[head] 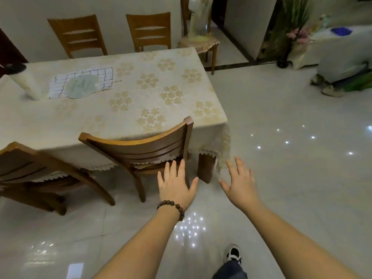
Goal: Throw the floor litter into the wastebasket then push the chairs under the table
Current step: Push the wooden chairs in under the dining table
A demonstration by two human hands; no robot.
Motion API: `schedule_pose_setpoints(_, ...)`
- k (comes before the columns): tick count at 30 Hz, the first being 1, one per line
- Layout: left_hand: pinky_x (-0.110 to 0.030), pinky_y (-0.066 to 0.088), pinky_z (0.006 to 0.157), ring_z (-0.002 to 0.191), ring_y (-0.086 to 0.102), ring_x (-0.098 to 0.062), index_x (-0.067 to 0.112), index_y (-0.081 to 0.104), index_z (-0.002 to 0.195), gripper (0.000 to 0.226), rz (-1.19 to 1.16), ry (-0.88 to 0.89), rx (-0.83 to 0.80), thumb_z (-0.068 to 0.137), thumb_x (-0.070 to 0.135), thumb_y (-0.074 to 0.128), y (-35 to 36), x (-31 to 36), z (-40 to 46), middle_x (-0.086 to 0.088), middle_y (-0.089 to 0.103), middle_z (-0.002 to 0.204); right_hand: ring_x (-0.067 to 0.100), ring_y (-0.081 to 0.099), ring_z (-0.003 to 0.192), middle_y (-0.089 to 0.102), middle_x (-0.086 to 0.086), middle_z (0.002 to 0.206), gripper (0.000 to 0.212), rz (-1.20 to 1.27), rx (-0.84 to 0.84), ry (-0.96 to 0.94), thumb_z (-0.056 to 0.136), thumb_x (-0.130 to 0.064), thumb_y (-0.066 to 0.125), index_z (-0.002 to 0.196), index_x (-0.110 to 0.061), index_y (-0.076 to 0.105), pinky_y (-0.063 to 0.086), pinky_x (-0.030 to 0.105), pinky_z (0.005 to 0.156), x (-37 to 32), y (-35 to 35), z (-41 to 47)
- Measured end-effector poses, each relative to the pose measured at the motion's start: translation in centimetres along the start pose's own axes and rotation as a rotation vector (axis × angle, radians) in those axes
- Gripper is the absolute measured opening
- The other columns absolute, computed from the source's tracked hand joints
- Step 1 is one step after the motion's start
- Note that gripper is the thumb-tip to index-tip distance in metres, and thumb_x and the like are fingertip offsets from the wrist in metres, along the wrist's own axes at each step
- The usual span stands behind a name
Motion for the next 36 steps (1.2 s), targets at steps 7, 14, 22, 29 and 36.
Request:
schedule_pose_setpoints(7,-0.047,-0.001,0.118,0.147,-0.002,-0.021,0.026,0.008,0.152,0.071,0.048,0.131,-0.030,0.093,0.060,0.028,4.5,14.0,6.4,-0.003,0.009,0.160,0.026,0.007,0.144,0.012,0.011,0.157,0.067,0.085,0.040,0.135,0.091,-0.049,0.045,0.147,-0.020,0.022,0.009,0.046,0.115,13.6,-2.9,4.0)
schedule_pose_setpoints(14,-0.046,0.003,0.118,0.147,0.001,-0.023,0.025,0.009,0.152,0.071,0.061,0.134,-0.026,0.093,0.060,0.029,8.5,29.9,15.2,-0.005,0.012,0.160,0.026,0.009,0.144,0.014,0.012,0.156,0.065,0.118,0.070,0.173,0.091,-0.046,0.049,0.145,-0.016,0.027,0.009,0.046,0.116,28.6,-7.8,11.7)
schedule_pose_setpoints(22,-0.048,0.005,0.118,0.147,0.001,-0.023,0.026,0.007,0.152,0.071,0.084,0.080,-0.025,0.093,0.060,0.027,9.9,37.7,23.6,-0.004,0.010,0.160,0.023,0.004,0.145,0.010,0.011,0.157,0.064,0.145,0.079,0.138,0.092,-0.046,0.046,0.146,-0.018,0.025,0.007,0.043,0.117,37.0,-11.0,21.3)
schedule_pose_setpoints(29,-0.048,0.005,0.118,0.147,0.000,-0.024,0.026,0.006,0.152,0.070,0.088,-0.025,-0.016,0.094,0.059,0.026,10.9,39.6,33.9,-0.004,0.008,0.160,0.023,0.005,0.145,0.011,0.011,0.157,0.063,0.148,0.054,0.058,0.093,-0.044,0.046,0.146,-0.018,0.025,0.008,0.044,0.117,39.9,-11.1,33.0)
schedule_pose_setpoints(36,-0.048,0.006,0.118,0.147,0.000,-0.025,0.026,0.007,0.152,0.071,0.038,-0.126,0.023,0.094,0.058,0.030,10.7,40.5,50.1,-0.005,0.008,0.160,0.024,0.005,0.144,0.012,0.009,0.157,0.061,0.116,0.024,-0.018,0.093,-0.042,0.048,0.145,-0.018,0.027,0.006,0.043,0.117,41.0,-11.8,51.5)
Point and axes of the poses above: each hand's wrist, its own z-axis towards the middle knuckle, its own y-axis out of the palm, x = y × z, the point moved 3 cm from there along z, towards the middle knuckle
